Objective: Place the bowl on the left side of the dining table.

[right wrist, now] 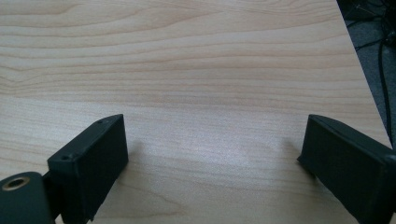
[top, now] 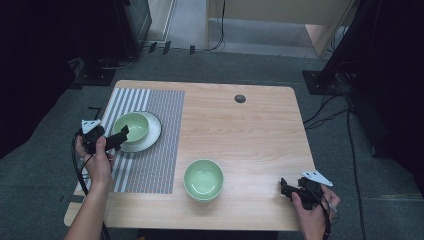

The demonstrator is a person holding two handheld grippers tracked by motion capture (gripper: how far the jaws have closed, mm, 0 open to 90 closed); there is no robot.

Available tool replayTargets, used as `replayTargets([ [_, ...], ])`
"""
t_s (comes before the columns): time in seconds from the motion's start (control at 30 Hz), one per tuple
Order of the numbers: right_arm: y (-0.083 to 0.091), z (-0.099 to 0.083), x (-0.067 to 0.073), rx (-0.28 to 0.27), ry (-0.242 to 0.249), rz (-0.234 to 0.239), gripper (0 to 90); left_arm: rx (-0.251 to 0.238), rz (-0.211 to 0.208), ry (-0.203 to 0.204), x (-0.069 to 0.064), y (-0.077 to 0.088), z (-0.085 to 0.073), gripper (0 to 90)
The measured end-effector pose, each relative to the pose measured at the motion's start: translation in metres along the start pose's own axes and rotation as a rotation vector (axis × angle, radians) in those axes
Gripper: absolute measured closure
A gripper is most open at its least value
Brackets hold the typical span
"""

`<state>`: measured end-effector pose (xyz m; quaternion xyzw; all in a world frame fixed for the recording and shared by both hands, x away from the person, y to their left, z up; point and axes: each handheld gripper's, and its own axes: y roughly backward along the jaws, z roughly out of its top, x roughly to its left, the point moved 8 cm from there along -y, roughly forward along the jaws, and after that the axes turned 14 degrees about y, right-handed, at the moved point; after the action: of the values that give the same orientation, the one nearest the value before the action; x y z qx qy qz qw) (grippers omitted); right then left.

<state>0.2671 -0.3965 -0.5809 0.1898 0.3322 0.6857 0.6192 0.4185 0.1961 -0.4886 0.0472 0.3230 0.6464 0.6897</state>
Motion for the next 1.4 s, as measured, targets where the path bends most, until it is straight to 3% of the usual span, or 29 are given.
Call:
replayTargets([
  [0.27,0.000,0.000,0.000,0.002,-0.003,-0.002,6.5,-0.005,-0.005,-0.037,-0.002,0.010,-0.007,8.9],
  [0.63,0.000,0.000,0.000,0.002,-0.003,-0.002,6.5,-0.018,-0.013,-0.037,0.002,0.023,-0.012,8.9],
  [1.1,0.000,0.000,0.000,0.002,-0.003,-0.002,6.5,-0.018,-0.028,-0.045,0.009,0.037,-0.031,8.9],
  [1.4,0.000,0.000,0.000,0.002,-0.003,-0.002,6.5,-0.016,-0.015,-0.059,0.016,0.045,-0.036,8.9],
])
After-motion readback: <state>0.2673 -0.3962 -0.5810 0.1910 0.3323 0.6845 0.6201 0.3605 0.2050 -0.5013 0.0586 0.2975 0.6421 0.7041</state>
